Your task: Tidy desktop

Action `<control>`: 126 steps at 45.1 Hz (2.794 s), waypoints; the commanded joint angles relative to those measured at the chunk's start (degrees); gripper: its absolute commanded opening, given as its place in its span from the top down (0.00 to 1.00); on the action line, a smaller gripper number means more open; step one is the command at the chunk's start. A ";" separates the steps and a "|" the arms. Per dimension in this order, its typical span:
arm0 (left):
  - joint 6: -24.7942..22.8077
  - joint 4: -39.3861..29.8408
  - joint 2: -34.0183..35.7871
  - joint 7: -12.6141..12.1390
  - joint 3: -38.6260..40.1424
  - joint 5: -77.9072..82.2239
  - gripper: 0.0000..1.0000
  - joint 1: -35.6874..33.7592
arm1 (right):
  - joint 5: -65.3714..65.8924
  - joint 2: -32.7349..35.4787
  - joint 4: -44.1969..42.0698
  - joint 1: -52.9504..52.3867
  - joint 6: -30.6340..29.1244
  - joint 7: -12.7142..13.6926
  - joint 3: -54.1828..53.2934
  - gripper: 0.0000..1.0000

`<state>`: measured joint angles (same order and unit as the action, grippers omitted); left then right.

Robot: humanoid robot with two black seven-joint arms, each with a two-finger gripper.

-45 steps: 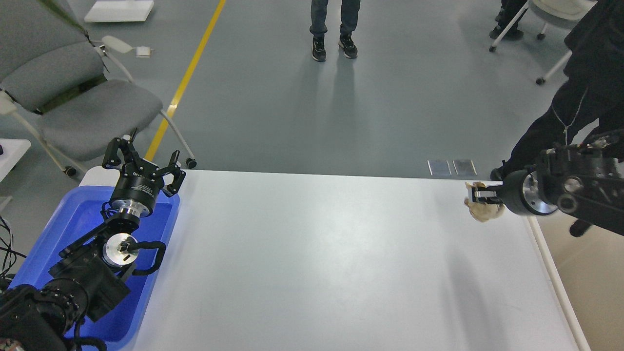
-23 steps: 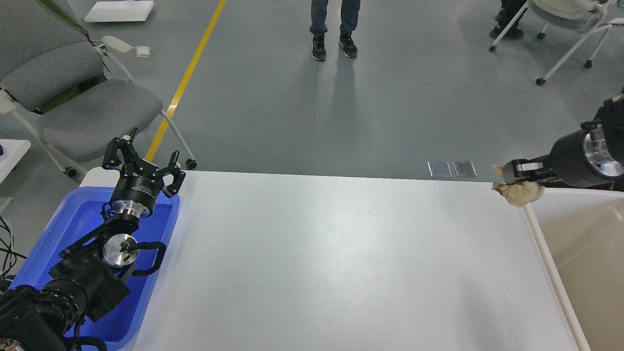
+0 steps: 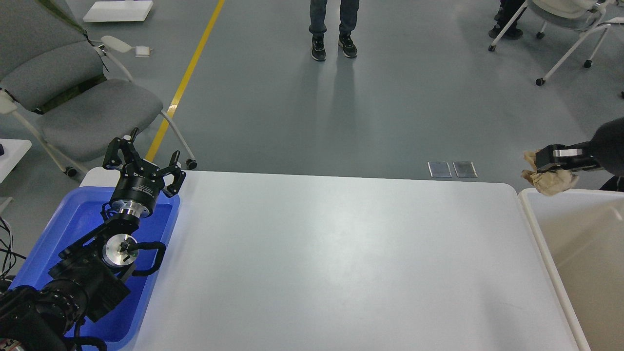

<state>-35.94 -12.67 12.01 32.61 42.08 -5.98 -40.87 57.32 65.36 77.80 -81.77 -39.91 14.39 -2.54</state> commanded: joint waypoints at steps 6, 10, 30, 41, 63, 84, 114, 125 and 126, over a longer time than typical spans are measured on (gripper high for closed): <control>0.00 0.02 0.03 0.00 0.02 0.01 0.00 0.00 | -14.33 5.39 -14.42 7.23 8.52 -2.52 -0.80 1.00; 0.00 0.02 -0.06 0.00 0.02 0.01 0.00 0.00 | -17.76 6.45 -17.85 10.92 11.16 -4.81 -0.80 1.00; 0.00 -0.07 0.03 0.00 0.02 0.01 0.00 0.00 | -41.14 -2.25 -37.63 33.15 26.88 -13.95 -0.97 1.00; 0.00 -0.07 0.03 0.00 -0.07 0.01 0.00 0.00 | -45.89 -13.58 -50.18 42.21 35.51 -17.73 -2.55 1.00; 0.00 -0.07 -0.06 0.00 0.02 0.01 0.00 0.00 | -46.86 -35.47 -77.35 48.37 35.86 -19.67 -7.21 1.00; 0.00 0.02 -0.06 0.00 0.02 0.01 0.00 0.00 | -46.86 -40.13 -79.29 48.28 41.93 -19.58 -7.21 1.00; 0.00 0.02 -0.06 0.00 0.02 0.01 0.00 0.00 | -46.78 -40.22 -79.29 48.28 44.39 -19.58 -4.75 1.00; 0.00 -0.07 0.03 0.00 0.02 0.01 0.00 0.00 | -46.86 -40.31 -79.29 47.40 48.43 -19.58 -5.63 0.00; 0.00 -0.07 0.03 0.00 0.02 0.01 0.00 0.00 | -46.86 -40.40 -79.38 47.40 48.52 -19.58 -5.63 0.00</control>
<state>-35.95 -12.71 12.00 32.61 42.10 -5.98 -40.87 10.50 25.27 -1.53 -34.00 5.70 -5.16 -8.11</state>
